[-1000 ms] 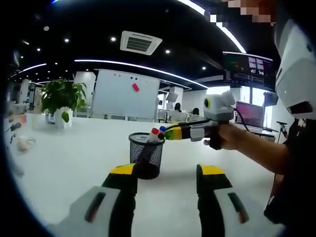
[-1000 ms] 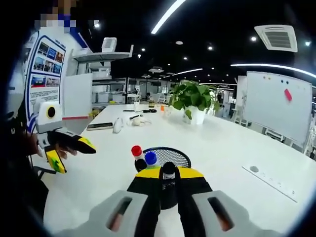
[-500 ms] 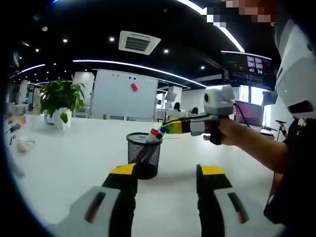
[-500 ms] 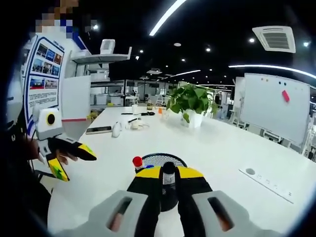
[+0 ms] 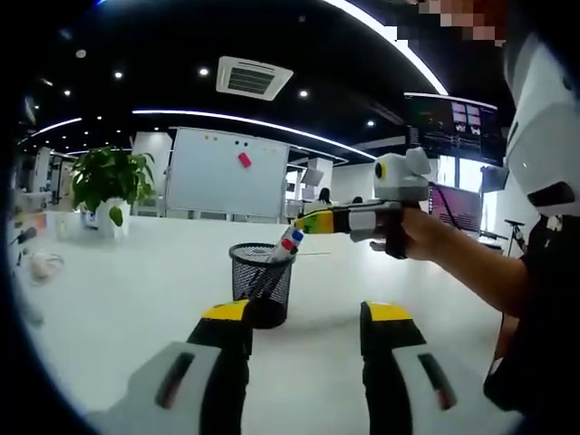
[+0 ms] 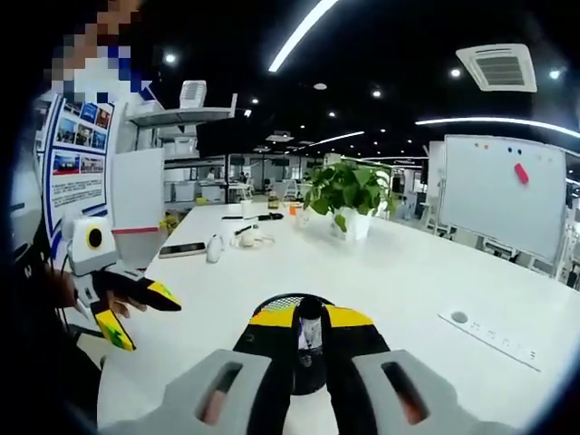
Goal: Pick up the whiteboard markers from the pen holder and place them facing the whiteboard neatly
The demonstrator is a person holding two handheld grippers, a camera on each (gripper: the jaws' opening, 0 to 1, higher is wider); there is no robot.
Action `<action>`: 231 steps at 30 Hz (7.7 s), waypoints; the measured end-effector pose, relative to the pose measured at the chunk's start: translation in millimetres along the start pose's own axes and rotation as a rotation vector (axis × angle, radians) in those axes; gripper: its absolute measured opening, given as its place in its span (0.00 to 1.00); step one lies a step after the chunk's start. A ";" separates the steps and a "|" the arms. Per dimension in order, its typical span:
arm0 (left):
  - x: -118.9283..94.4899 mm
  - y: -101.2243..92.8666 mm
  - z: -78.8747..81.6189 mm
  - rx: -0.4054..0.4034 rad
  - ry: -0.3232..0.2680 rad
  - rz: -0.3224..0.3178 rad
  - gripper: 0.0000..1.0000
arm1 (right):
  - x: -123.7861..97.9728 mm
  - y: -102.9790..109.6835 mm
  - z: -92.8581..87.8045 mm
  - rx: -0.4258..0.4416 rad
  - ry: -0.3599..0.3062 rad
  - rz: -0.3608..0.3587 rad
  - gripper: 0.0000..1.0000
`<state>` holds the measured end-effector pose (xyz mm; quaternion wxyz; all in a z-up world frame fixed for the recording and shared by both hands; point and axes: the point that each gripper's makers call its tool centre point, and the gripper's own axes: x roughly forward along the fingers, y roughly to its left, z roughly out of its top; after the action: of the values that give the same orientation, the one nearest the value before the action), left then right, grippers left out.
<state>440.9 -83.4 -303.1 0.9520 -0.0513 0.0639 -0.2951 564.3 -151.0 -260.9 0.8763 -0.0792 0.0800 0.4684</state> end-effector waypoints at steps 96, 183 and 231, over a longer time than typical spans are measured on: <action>4.1 -11.5 -0.5 0.021 0.010 -0.040 0.48 | -26.1 -23.2 63.1 0.014 -0.115 -0.140 0.13; 19.2 -21.7 -7.6 -0.003 0.035 -0.104 0.50 | -71.0 -69.0 50.8 -0.015 -0.093 -0.378 0.13; 26.3 -21.2 -11.8 -0.027 0.046 -0.116 0.49 | -113.7 -112.7 29.9 0.002 -0.099 -0.625 0.13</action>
<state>448.9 -116.5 -314.3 0.9307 -0.0612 0.0869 -0.3501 597.9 -298.4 -200.2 0.9808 -0.0762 0.0095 0.1795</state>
